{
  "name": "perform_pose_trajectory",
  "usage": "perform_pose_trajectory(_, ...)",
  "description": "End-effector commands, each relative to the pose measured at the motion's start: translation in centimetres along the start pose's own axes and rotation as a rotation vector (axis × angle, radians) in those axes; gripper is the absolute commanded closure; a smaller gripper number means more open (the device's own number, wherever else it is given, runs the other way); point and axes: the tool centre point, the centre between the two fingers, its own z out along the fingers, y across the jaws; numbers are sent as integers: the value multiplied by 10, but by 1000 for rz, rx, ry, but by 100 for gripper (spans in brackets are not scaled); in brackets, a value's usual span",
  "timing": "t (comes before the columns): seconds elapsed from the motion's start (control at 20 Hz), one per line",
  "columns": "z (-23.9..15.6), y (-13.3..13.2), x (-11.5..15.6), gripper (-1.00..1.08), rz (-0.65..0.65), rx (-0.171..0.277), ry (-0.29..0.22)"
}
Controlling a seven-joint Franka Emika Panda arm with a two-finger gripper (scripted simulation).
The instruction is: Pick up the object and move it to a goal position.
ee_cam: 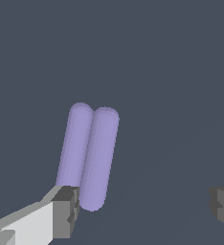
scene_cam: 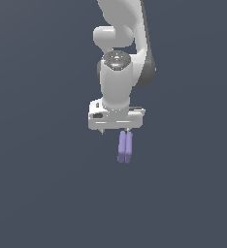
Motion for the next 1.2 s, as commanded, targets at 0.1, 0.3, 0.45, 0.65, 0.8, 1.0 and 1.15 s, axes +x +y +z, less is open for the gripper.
perform_pose_trajectory(0.1,-2,-6,2,-92,-11,3,7)
perform_pose_trajectory(0.3,-1,-6,2,-92,-4,3,5)
perform_pose_trajectory(0.45,2,-9,3,-92,10,4,2)
perform_pose_trajectory(0.65,9,-17,5,-92,43,5,-5)
perform_pose_trajectory(0.8,16,-25,6,-92,79,6,-12)
perform_pose_trajectory(1.0,27,-37,8,-92,127,6,-23)
perform_pose_trajectory(1.15,32,-43,9,-92,153,6,-28)
